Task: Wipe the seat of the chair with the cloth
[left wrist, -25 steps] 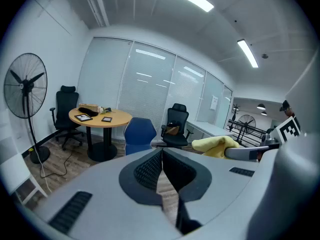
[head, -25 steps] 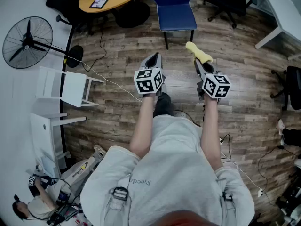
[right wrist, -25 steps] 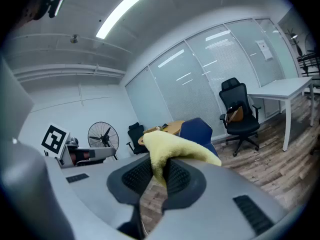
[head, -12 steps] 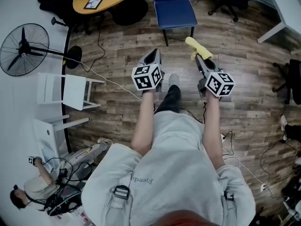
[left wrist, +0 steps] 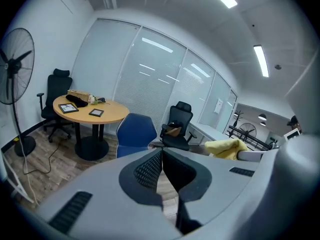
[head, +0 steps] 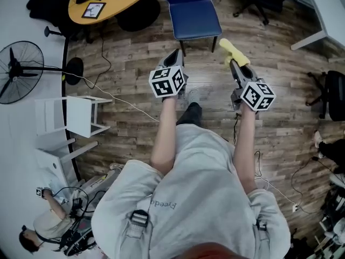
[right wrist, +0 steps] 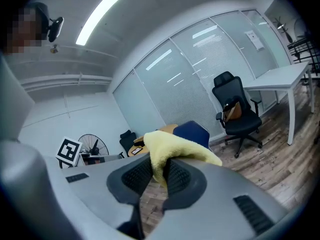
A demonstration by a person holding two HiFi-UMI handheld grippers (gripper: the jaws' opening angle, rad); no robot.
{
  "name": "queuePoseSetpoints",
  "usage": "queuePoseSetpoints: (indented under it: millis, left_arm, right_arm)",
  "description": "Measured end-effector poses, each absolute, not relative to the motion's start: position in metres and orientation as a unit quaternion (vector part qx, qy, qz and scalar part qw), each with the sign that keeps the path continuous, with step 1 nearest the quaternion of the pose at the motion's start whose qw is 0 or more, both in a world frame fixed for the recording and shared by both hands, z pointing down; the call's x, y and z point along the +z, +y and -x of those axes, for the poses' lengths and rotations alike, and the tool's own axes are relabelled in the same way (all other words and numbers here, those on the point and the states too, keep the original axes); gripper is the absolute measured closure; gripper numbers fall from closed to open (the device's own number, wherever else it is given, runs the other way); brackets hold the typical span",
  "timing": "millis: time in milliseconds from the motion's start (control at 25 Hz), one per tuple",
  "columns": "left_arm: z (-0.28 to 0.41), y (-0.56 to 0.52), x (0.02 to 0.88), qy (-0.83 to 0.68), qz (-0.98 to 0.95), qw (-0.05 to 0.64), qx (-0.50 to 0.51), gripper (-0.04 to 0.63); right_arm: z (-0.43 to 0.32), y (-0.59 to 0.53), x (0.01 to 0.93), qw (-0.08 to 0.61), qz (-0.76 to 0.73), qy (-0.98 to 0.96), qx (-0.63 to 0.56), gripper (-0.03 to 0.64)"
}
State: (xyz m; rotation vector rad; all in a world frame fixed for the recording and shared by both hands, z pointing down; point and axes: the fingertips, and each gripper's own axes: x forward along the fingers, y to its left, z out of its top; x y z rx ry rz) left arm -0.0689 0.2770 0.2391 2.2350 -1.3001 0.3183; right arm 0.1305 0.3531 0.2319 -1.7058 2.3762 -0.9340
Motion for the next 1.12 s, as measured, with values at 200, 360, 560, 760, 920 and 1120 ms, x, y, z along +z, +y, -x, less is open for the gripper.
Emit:
queuePoseSetpoints:
  millis: [200,360,560,760,920,1120]
  left_arm:
    - [0.081,0.223,0.249,-0.487,-0.821,0.275,0.117,0.568]
    - [0.098,0.175,0.258,-0.503,-0.806,0.294,0.107,0.568]
    - [0.109,0.137,0.262,-0.516,-0.796,0.302,0.098,0.568]
    - [0.125,0.119,0.276,-0.529,-0.784,0.306,0.109,0.568]
    - [0.137,0.102,0.277,-0.542,-0.776,0.302,0.117,0.568]
    - [0.136,0.082,0.282,-0.558,-0.763,0.299,0.129,0.568]
  right_arm:
    - [-0.122,0.300,0.242,0.019,0.556,0.771,-0.310,0.552]
    - [-0.111,0.260,0.245,0.007,0.547,0.775,-0.314,0.552]
    - [-0.118,0.225,0.254,0.006,0.548,0.770,-0.325,0.552]
    - [-0.119,0.190,0.268,0.005,0.540,0.772,-0.335,0.552]
    - [-0.116,0.160,0.269,0.012,0.534,0.776,-0.335,0.552]
    - [-0.119,0.126,0.286,0.006,0.520,0.781,-0.345,0.552]
